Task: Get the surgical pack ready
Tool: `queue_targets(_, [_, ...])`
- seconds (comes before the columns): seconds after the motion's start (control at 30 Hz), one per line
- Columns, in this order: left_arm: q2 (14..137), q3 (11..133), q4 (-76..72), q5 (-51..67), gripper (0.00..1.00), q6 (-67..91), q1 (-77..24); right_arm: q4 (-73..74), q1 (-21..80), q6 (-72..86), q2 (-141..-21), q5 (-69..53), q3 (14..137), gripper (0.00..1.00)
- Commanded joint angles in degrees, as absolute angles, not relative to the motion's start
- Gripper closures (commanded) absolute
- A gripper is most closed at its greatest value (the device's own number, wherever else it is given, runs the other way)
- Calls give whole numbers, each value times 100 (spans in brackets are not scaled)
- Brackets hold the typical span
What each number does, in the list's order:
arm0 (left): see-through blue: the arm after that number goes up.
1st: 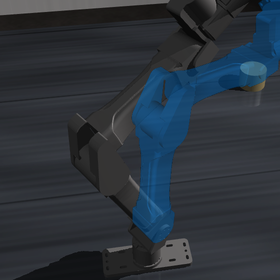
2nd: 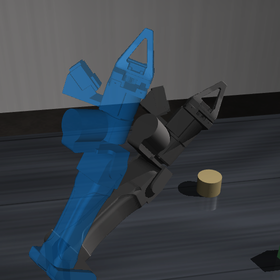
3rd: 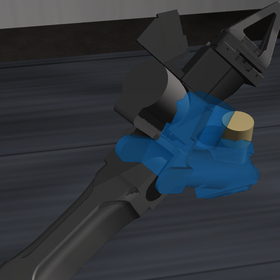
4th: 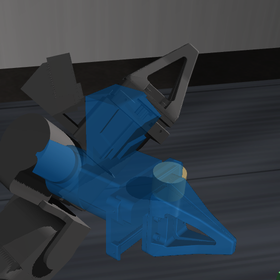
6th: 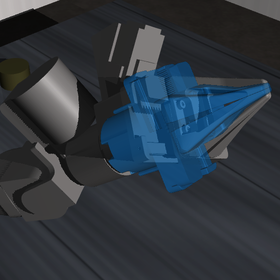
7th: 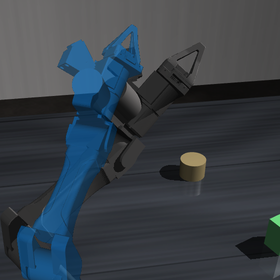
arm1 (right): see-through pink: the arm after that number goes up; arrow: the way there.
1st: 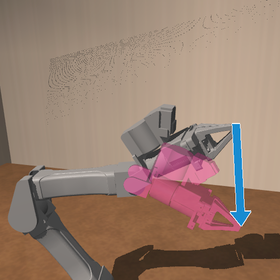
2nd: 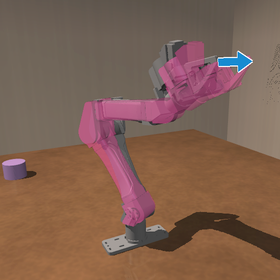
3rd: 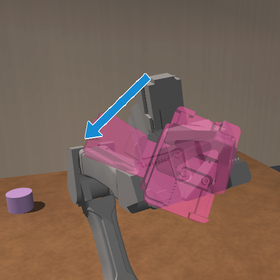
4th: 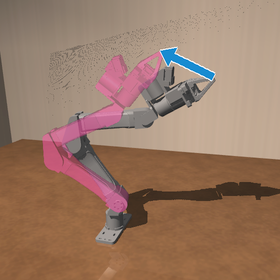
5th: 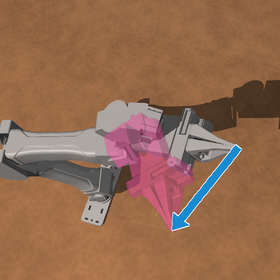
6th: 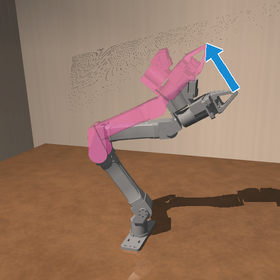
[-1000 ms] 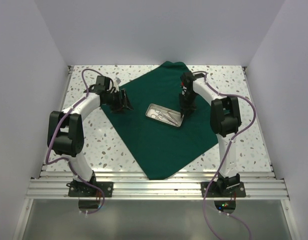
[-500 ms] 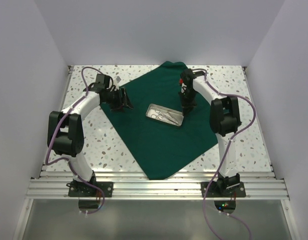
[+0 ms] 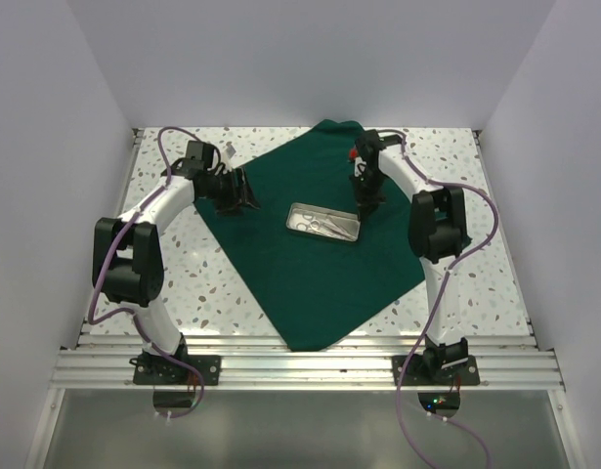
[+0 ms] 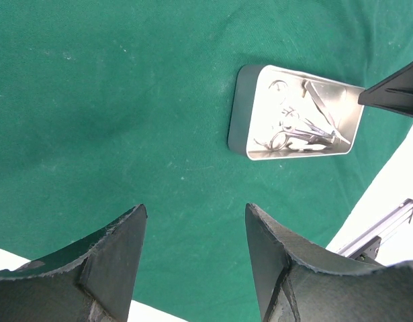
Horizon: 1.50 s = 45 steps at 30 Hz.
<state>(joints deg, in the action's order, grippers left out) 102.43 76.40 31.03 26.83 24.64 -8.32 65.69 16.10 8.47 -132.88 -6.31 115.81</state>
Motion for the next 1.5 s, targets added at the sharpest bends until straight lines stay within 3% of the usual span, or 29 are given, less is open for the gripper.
queue_targets(0.0, [10090,7787,3103,2707,36,2478,-826,6505,1450,536,-13315,-773,11760,100])
queue_targets(1.47, [10081,7734,3199,2742,35,2373,-826,6223,1459,79,-13175,-941,11338,100])
